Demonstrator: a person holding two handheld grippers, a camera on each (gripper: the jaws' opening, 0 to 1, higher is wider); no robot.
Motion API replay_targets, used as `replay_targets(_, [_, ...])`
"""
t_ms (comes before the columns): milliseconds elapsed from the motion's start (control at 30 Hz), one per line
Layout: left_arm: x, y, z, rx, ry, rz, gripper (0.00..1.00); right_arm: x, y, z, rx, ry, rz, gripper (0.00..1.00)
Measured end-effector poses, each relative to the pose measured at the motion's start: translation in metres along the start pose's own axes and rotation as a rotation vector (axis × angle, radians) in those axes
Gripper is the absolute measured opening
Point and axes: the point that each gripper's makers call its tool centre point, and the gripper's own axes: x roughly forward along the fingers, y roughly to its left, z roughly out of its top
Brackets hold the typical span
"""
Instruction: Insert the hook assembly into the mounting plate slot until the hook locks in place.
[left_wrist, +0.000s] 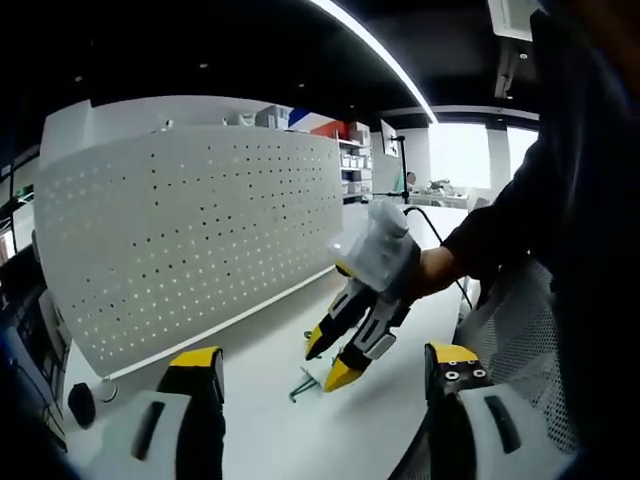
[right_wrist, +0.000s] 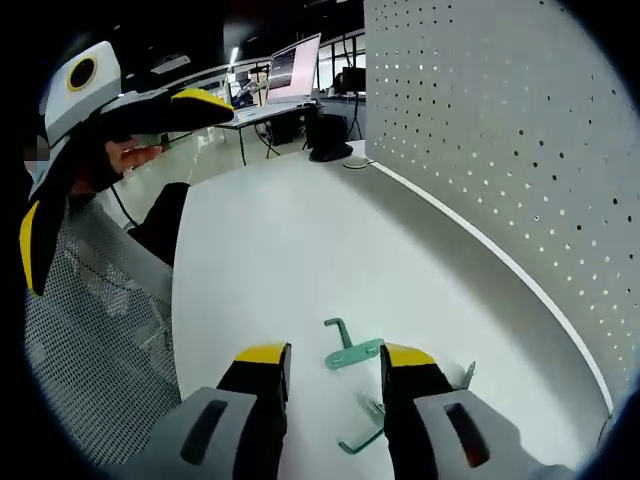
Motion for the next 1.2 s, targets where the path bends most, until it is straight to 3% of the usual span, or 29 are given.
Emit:
replay_targets(567, [0.000, 0.001, 0.001, -0.001, -0.004, 0.003, 0.84, 0.014, 0.000, -0.005, 0.000, 0.033, 0.001, 0.32])
replay_targets(1000, [0.000, 0.000, 0.001, 0.001, -0.005, 0.001, 0.84, 0.022, 0.011, 0.001, -0.051, 0.027, 0.037, 0.30])
replay_targets(1200, [-0.001, 0.000, 0.002, 0.000, -0.011, 0.003, 0.84, 0.019, 0.008, -0.001, -0.064, 0.029, 0.019, 0.27])
